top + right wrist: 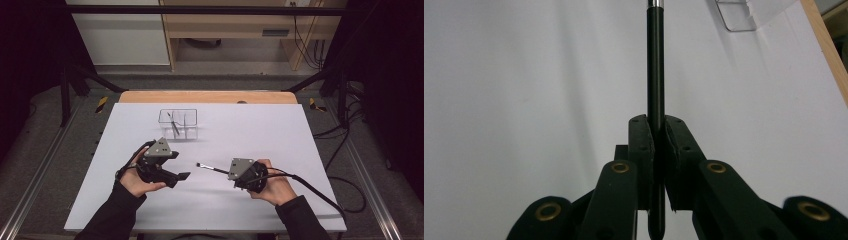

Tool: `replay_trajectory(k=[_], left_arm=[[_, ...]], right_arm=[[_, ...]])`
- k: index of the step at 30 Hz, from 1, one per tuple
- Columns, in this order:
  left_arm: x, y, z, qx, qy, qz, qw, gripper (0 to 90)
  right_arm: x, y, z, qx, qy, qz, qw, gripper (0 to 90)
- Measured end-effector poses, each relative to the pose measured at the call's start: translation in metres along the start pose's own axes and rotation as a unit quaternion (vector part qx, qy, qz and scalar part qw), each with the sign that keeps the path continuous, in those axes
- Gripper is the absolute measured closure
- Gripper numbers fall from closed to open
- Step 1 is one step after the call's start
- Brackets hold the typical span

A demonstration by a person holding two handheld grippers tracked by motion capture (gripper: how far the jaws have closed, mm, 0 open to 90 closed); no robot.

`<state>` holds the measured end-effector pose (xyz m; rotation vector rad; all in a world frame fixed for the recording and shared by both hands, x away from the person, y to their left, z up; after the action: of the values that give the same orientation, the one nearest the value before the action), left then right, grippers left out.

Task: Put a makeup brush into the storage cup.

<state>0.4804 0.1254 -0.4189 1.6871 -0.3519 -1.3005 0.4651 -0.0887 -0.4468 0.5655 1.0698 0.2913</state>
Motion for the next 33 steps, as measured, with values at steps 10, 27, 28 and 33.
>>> replay_trajectory(k=[10, 27, 28, 33], left_arm=[[0.0, -0.013, -0.004, -0.033, 0.007, 0.031, 0.9989, 18.9], [-0.001, -0.013, 0.001, -0.069, 0.022, 0.085, 0.9937, 11.9], [-0.001, -0.014, 0.001, -0.071, 0.024, 0.088, 0.9933, 11.7], [0.0, -0.018, 0.0, -0.091, 0.029, 0.11, 0.9893, 12.4]], right_arm=[[0.003, -0.007, -0.002, 0.055, -0.013, 0.03, 0.9979, 83.5], [0.005, -0.014, -0.006, 0.137, -0.021, 0.105, 0.9848, 83.5], [0.005, -0.014, -0.006, 0.14, -0.02, 0.106, 0.9842, 83.5], [0.004, -0.016, -0.004, 0.163, -0.022, 0.118, 0.9793, 83.4]])
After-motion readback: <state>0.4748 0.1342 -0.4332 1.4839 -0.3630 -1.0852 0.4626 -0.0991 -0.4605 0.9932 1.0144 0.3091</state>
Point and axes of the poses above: each handheld gripper's, and its own axes: x roughly forward along the jaws, y roughly out of its top, z roughly to its right, the point moved 7 cm from there along x, roughly forward along the jaws, and after that the axes turned 3 degrees about z, right-handed, at the moved point
